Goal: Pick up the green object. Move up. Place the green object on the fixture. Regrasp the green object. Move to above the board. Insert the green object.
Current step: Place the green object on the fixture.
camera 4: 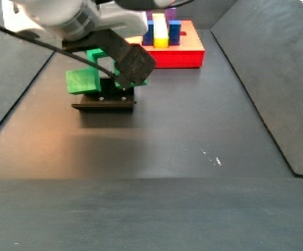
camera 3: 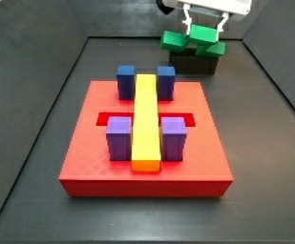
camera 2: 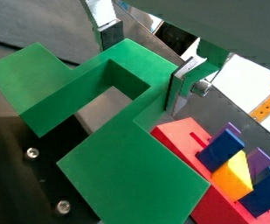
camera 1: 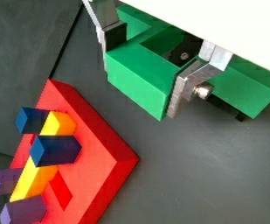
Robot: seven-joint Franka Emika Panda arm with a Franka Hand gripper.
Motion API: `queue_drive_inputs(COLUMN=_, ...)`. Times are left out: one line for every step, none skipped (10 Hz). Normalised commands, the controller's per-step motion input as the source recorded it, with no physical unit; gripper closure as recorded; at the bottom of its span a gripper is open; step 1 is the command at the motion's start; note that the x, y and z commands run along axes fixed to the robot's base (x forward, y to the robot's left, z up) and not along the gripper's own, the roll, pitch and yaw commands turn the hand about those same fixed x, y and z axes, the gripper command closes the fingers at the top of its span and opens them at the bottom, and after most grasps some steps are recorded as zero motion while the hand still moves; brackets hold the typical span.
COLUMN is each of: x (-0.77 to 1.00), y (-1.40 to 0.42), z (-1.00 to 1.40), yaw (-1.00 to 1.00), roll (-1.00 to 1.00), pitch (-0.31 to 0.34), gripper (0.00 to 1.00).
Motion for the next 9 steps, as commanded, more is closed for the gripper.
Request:
queue_drive_inputs(x=0.7, y=0.26, z=-0.12, yaw=-0.26, roll=-0.29, pitch=0.103, gripper=1.0)
queue_drive_inputs(x=0.57, y=0.26, z=-0.08, yaw=-0.24, roll=-0.33, pitch=0.006, gripper=1.0)
queue_drive_inputs(x=0.25, y=0.27, z=0.0, yaw=-0.21, roll=-0.41, pitch=0.0, gripper=1.0)
queue_drive_inputs(x=0.0, y=0.13, z=0.01, yaw=-0.15, roll=-0.36, pitch=-0.146, gripper=1.0)
queue_drive_inputs(x=0.0, y=0.0, z=-0.02, yaw=-0.07, roll=-0.24, pitch=-0.163, gripper=1.0)
queue_drive_inputs(x=0.0, y=0.0, z=-0.03, yaw=-0.02, roll=-0.31, pitch=-0.283, gripper=1.0)
queue_drive_inputs(x=-0.17, y=0.0, z=0.0, yaw=0.0, roll=-0.27, pitch=-0.446, gripper=1.0)
queue_drive_inputs(x=-0.15, y=0.0, z=0.08, yaw=0.06, roll=-0.21, pitch=-0.669, gripper=1.0)
queue_drive_inputs(x=0.03, y=0.0, z=0.07, yaw=0.08, roll=0.0, pitch=-0.429, gripper=1.0)
